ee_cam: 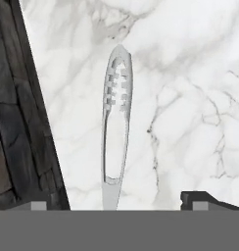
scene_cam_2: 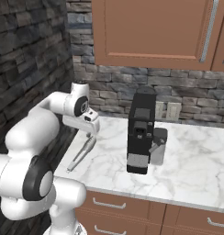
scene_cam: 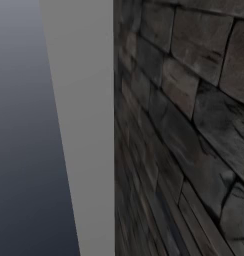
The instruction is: Pick up the tongs from the counter and place them near the plate next to the oven.
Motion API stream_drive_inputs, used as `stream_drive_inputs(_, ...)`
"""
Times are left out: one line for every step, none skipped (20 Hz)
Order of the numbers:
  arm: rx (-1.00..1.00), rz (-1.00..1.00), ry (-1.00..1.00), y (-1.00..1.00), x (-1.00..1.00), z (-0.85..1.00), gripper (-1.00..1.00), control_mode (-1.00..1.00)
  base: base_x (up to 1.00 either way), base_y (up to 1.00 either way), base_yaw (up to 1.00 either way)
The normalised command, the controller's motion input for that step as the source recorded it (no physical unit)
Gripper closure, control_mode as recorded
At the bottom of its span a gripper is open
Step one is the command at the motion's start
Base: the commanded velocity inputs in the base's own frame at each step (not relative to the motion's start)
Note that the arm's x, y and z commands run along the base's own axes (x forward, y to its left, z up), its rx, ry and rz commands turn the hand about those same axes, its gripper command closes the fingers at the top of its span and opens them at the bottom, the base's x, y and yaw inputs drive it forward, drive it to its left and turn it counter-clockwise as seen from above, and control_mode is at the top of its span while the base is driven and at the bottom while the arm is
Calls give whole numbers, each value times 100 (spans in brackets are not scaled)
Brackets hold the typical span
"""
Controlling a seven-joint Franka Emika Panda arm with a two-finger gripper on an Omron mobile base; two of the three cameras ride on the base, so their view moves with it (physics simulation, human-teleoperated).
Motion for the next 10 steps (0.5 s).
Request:
stream_drive_inputs(0, -11, 0, 0, 19, -37, -100, -100, 0, 0, 0)
stream_drive_inputs(0, -11, 0, 0, 20, -35, -100, -100, 0, 0, 0)
stream_drive_inputs(0, -11, 0, 0, 21, -30, -100, -100, 0, 0, 0)
stream_drive_inputs(0, -11, 0, 0, 20, -29, -100, -100, 0, 0, 0)
stream_drive_inputs(0, -11, 0, 0, 21, -29, -100, -100, 0, 0, 0)
stream_drive_inputs(0, -11, 0, 0, 19, -30, -100, -100, 0, 0, 0)
stream_drive_inputs(0, -11, 0, 0, 20, -31, -100, -100, 0, 0, 0)
stream_drive_inputs(0, -11, 0, 0, 18, -34, -100, -100, 0, 0, 0)
stream_drive_inputs(0, -11, 0, 0, 15, -37, -100, -100, 0, 0, 0)
stream_drive_inputs(0, -10, 0, 0, 14, -41, -100, -100, 0, 0, 0)
